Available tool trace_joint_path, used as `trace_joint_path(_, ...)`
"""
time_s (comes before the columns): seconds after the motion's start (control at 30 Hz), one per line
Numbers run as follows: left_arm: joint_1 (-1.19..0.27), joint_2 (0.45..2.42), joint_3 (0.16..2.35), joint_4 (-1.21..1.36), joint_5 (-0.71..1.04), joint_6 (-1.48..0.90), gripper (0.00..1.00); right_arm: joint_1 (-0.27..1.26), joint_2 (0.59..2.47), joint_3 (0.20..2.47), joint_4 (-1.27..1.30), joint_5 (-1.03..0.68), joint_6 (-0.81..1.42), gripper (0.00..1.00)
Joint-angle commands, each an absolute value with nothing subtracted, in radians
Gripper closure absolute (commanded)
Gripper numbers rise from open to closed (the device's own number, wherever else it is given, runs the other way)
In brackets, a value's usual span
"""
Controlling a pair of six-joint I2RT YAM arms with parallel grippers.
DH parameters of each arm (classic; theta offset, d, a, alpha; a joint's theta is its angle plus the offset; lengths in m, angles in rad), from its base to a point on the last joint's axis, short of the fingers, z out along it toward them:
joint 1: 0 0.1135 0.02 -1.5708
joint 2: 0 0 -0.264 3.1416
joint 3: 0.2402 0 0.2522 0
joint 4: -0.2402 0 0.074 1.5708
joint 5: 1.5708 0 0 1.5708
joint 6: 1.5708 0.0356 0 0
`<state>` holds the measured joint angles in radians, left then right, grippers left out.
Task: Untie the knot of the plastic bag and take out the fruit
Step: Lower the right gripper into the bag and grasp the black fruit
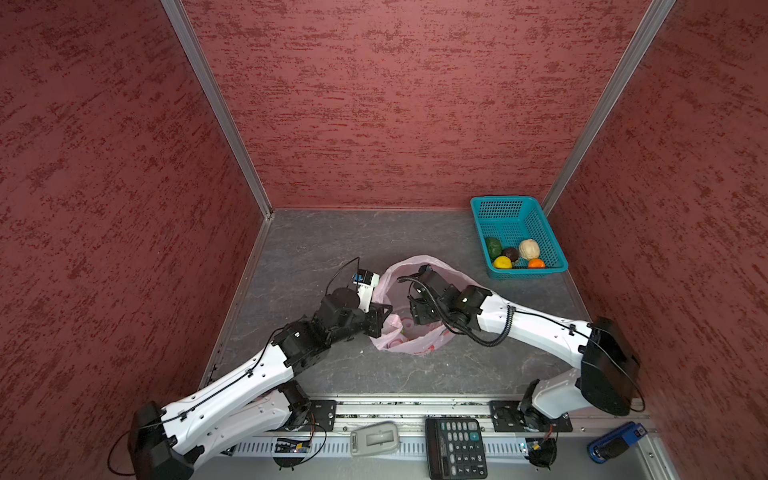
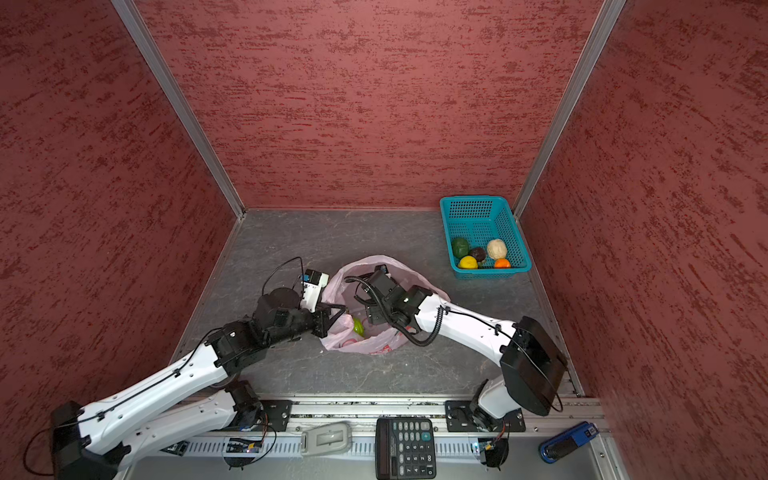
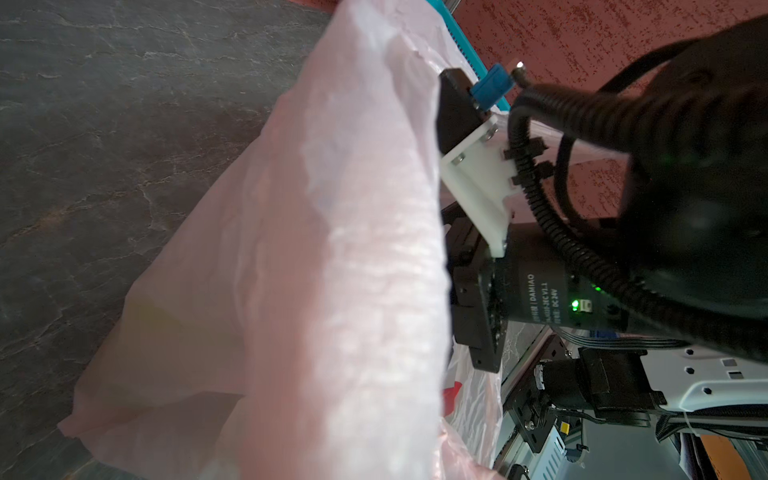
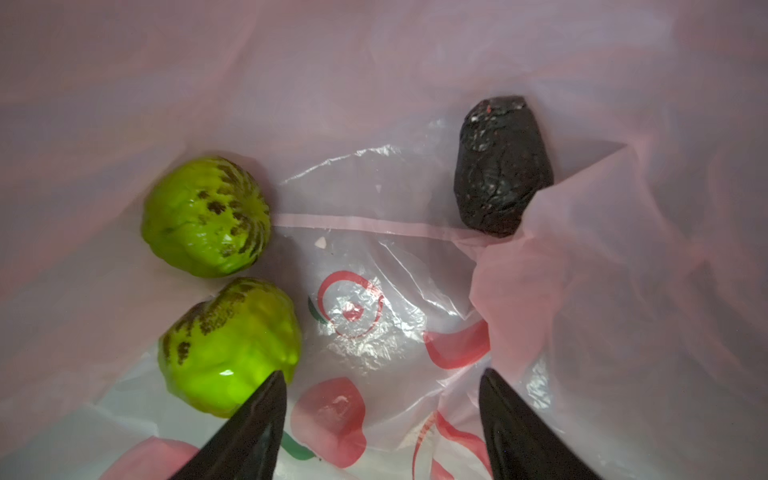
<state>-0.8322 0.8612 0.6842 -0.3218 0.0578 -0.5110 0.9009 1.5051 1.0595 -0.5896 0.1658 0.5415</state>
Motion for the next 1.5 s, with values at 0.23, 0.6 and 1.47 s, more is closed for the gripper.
trace_joint_path(0.23, -0.862, 0.888, 0.701, -0.276, 0.049, -0.508, 1.0, 0.905, 1.6, 1.057, -0.499, 0.143, 0.558, 0.25)
trace_joint_path(0.6, -0.947, 0.922, 0.687, -0.263, 0.019, -0.528, 1.0, 0.835, 1.728, 1.176, -0.434, 0.269, 0.599, 0.23)
trace_joint_path(1.47, -0.969, 0.95, 0.669, -0.244, -0.003, -0.541, 1.0, 0.724, 1.84, 1.149, -0.233, 0.181, 0.62, 0.18)
